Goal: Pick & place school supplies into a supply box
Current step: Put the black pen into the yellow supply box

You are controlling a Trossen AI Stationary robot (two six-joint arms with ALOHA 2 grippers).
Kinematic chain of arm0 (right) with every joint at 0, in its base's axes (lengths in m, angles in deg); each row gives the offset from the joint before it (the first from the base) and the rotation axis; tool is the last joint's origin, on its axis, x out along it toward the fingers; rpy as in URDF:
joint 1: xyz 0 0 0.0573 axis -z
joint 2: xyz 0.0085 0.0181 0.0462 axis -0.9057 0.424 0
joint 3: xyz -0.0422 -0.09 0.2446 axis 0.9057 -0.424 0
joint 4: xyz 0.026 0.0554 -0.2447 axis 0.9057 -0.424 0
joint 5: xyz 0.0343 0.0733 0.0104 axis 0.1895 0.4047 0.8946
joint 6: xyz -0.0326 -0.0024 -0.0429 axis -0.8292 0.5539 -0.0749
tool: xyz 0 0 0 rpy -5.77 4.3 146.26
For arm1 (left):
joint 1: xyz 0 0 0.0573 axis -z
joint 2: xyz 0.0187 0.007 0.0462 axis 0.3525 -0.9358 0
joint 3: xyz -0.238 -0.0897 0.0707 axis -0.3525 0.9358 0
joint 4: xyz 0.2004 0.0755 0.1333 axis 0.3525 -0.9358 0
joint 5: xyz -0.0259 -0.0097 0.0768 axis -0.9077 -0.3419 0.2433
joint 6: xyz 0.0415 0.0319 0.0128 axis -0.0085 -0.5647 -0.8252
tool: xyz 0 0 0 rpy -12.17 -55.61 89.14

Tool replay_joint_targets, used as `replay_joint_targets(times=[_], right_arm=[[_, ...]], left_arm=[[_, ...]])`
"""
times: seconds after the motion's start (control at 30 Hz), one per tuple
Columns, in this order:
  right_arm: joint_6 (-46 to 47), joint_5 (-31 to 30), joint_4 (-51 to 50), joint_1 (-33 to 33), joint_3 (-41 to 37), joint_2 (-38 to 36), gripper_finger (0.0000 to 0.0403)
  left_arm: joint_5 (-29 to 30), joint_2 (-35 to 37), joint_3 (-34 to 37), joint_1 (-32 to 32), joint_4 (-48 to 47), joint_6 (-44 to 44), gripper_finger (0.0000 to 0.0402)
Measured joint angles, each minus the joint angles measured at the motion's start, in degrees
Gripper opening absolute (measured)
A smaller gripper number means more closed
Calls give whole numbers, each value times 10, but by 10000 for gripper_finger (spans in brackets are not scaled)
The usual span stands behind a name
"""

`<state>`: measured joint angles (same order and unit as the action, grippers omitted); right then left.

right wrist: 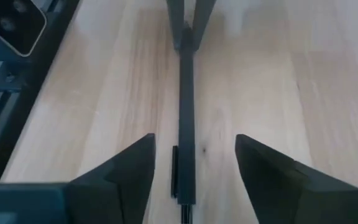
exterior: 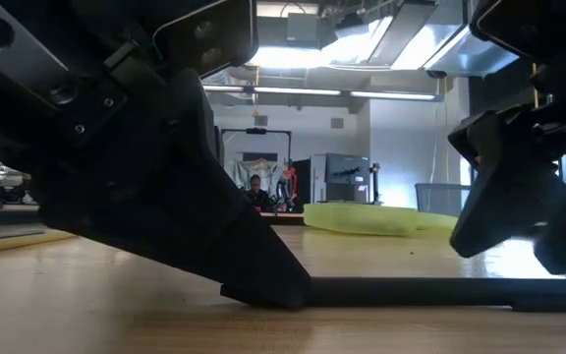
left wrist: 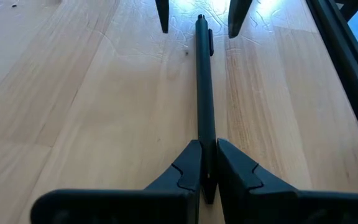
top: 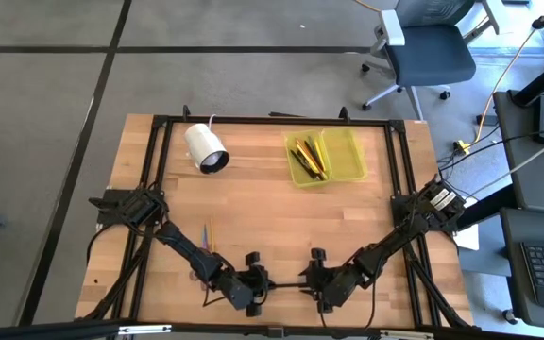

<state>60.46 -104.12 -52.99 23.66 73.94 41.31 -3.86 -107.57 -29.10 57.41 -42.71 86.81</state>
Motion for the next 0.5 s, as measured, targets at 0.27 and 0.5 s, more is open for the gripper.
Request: replay_joint_targets(times=[0.27, 0.5], right_arm=[[73, 50, -44, 19, 1, 3, 223], [15, 45, -47, 20, 3, 29, 173]], left_arm=[[-5, -1, 1, -1, 9, -1, 20], [6, -2, 1, -2, 14, 4, 20]])
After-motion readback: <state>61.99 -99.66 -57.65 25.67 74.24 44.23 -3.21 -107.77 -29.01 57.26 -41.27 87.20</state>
